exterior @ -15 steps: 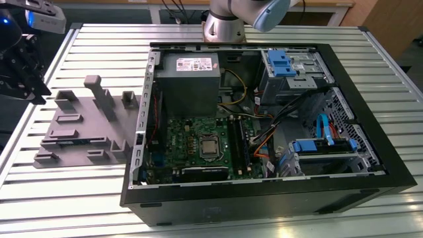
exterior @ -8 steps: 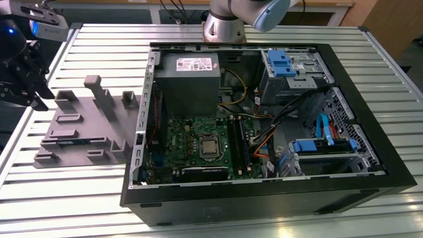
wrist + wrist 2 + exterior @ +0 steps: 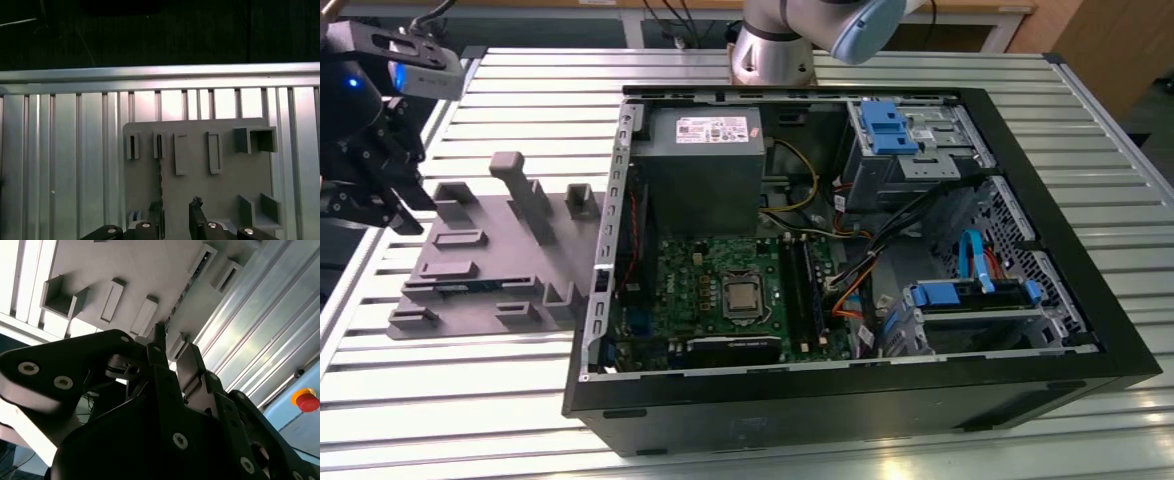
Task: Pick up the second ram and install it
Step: 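Pick up the second ram and move it above second insertion slot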
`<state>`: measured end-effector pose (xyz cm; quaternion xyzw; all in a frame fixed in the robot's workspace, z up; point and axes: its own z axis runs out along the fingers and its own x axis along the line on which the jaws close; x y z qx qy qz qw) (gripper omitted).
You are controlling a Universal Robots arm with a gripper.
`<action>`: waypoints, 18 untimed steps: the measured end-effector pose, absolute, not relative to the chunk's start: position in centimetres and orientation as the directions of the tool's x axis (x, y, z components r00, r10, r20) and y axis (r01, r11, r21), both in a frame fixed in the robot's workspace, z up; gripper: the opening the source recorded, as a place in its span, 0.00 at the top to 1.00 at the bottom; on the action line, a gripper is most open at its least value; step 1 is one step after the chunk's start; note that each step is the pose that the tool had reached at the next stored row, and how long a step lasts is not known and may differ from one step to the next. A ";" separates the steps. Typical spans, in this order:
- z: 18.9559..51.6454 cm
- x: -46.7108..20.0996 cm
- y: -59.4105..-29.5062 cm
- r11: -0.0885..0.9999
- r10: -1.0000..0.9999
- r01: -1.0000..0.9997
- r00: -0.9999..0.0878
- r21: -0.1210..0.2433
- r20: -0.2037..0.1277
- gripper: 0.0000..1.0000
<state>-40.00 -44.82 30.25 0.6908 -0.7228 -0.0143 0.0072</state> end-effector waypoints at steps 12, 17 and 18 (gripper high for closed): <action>28.4 -40.0 -45.0 0.032 -0.999 -0.999 -0.032 0.028 -0.009 0.63; 27.8 -40.1 -45.1 0.023 -1.000 -0.999 -0.023 0.024 -0.009 0.71; 27.7 -40.1 -45.1 0.022 -1.000 -0.999 -0.023 0.022 -0.009 0.71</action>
